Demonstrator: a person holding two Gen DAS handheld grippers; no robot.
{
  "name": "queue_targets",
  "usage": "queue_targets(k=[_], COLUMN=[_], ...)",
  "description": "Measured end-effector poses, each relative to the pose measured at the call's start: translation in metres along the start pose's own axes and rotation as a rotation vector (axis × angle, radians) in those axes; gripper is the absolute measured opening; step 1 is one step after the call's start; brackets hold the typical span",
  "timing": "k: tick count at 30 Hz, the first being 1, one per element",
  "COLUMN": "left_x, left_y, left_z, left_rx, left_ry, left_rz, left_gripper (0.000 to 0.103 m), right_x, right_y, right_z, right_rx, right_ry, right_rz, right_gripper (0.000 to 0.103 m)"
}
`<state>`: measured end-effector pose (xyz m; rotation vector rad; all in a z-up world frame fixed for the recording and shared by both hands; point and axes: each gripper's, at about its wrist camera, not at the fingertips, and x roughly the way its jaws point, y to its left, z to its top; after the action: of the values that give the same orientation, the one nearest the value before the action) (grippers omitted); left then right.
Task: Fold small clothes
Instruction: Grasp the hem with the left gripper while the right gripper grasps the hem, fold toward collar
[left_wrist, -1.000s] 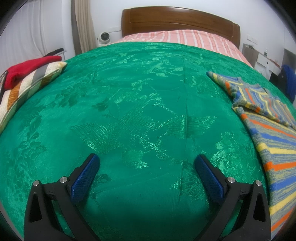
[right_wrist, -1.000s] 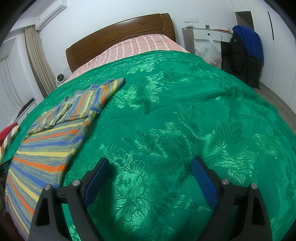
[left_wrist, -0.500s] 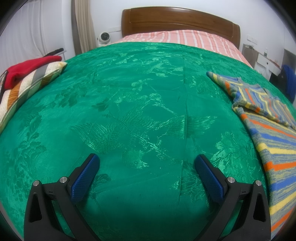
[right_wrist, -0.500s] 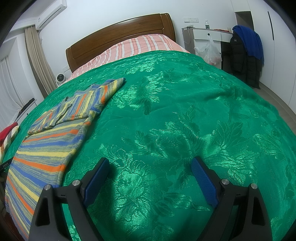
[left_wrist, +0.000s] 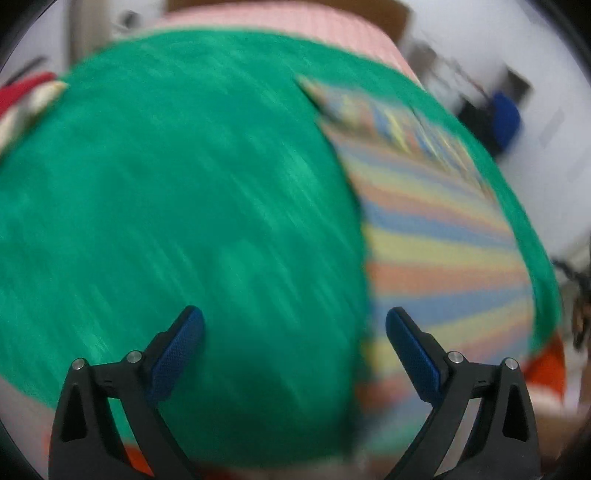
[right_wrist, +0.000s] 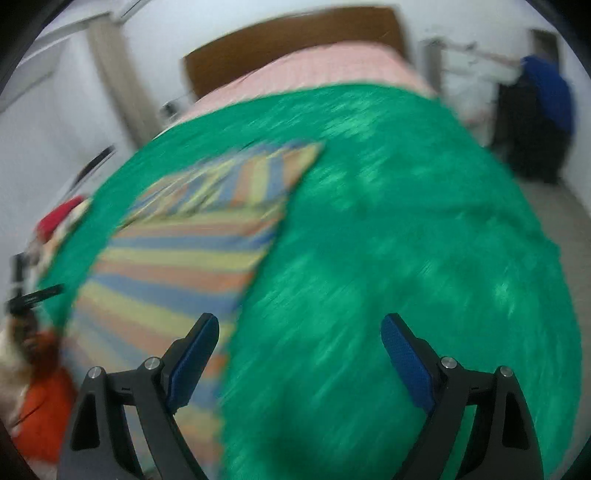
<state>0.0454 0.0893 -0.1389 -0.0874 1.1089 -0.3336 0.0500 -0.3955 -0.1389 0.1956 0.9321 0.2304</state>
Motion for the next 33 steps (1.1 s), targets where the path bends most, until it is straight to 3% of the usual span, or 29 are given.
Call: queue_targets(k=[3, 5, 7, 8, 10, 12, 13, 14, 16, 18, 23, 28, 33], left_x=[0.014, 0.018, 0.017, 0.018, 0.024, 0.030, 0.030, 0.026, 0.016, 0.002, -0.020, -0.015, 0.024], left_y=[-0.030, -0.043, -0.051, -0.052, -0.054, -0.056, -0.057, -0.058, -0.057, -0.051, -0.040, -0.029, -0.017], left_z=[-0.029, -0.038, -0.036, -0.035, -0.035, -0.038, -0.040, -0.041, -0.041, -0.037, 0.005, 0.087, 0.195], left_rx=[0.097, 0.148, 0.164, 0.157, 0.158, 0.156, 0.153, 0.156, 0.142, 0.075, -0.040, -0.093, -0.113], left_ry=[0.097, 0.112, 0.114, 0.124, 0.148, 0.181, 0.188, 0.182, 0.170, 0.148, 0.040, -0.093, -0.138], left_rz=[0.008, 0.059, 0.039, 0.020, 0.012, 0.001, -0.008, -0.009, -0.031, -0.105, -0.238, -0.247, -0.202], left_gripper=[0.074, 0.071, 0.049, 0.044, 0.026, 0.004, 0.003, 0.003, 0.003, 0.003, 0.003, 0.003, 0.003], right_x=[-0.011, -0.007, 0.005, 0.011, 0.023, 0.038, 0.044, 0.051, 0.042, 0.026, 0.000, 0.011, 0.041], right_y=[0.028, 0.036, 0.039, 0.040, 0.040, 0.041, 0.043, 0.047, 0.055, 0.053, 0.045, 0.037, 0.022], right_z=[-0.042, -0.065, -0.087, -0.094, -0.102, -0.106, -0.109, -0.113, -0.108, -0.099, -0.069, -0.019, 0.079], right_rx=[-0.003, 0.027, 0.065, 0.066, 0.079, 0.093, 0.086, 0.066, 0.046, 0.075, 0.142, 0.165, 0.210], right_ry=[0.140, 0.199, 0.268, 0.283, 0.286, 0.299, 0.323, 0.382, 0.385, 0.356, 0.271, 0.159, 0.021], right_rz=[0.122, 0.146, 0.158, 0.150, 0.146, 0.163, 0.174, 0.184, 0.182, 0.208, 0.292, 0.303, 0.270], right_gripper=[0.088, 0.081, 0.070, 0.067, 0.063, 0.051, 0.016, 0.006, 0.006, 0.006, 0.006, 0.006, 0.006])
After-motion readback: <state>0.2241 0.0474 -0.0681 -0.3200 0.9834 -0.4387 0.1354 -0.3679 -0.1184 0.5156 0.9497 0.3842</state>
